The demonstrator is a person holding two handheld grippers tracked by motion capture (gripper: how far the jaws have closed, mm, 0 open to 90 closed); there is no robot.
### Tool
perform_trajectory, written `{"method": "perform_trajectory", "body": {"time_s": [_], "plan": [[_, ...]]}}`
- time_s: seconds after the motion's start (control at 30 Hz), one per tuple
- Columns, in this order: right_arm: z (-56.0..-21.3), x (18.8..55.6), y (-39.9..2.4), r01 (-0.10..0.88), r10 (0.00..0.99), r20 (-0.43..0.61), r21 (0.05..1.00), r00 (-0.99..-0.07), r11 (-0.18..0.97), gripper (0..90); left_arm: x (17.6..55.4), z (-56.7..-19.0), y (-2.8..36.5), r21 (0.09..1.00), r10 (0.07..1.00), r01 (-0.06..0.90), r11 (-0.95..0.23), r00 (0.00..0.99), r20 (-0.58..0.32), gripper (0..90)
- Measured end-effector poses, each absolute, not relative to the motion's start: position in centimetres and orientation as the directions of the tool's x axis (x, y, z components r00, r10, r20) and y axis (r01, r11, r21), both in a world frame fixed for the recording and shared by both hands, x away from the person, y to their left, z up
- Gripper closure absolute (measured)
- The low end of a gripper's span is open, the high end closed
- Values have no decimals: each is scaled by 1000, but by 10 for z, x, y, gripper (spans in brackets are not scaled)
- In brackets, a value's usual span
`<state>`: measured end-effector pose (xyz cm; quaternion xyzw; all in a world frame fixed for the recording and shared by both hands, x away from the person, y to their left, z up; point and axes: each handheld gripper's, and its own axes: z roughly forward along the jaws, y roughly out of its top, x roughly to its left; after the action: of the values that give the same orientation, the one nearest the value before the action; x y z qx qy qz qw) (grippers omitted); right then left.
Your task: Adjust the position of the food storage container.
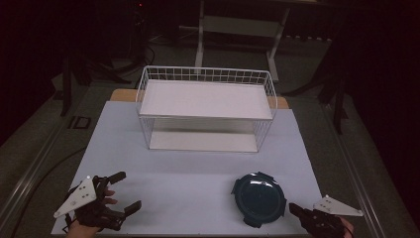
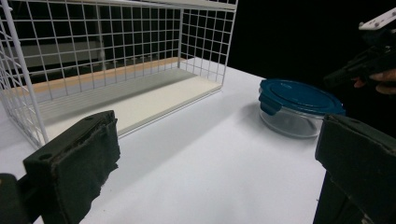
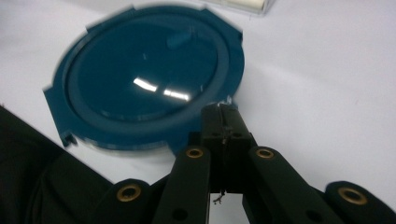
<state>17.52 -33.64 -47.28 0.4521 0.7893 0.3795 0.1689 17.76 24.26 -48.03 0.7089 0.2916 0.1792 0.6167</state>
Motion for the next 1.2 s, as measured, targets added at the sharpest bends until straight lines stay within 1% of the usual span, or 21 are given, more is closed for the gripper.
{"method": "perform_trajectory", "body": {"time_s": [0.1,0.13,0.27,0.6,0.97,1.2], "plan": [[-478,176,-337,599,844,75,738,-531,311,900,178,-481,242,978,636,193,-76,765,-102,0],[-483,177,-338,617,848,83,724,-523,309,900,178,-481,242,978,633,194,-75,767,-103,0],[-487,181,-337,637,848,101,707,-521,308,900,178,-481,242,978,632,195,-74,768,-105,0],[-489,188,-333,646,851,102,699,-515,307,900,179,-481,241,977,630,197,-77,769,-106,0],[-489,213,-304,631,810,133,703,-572,330,900,178,-481,241,978,627,195,-78,772,-104,0],[-488,223,-288,619,788,127,697,-603,361,900,178,-481,241,977,627,195,-80,772,-103,0]]}}
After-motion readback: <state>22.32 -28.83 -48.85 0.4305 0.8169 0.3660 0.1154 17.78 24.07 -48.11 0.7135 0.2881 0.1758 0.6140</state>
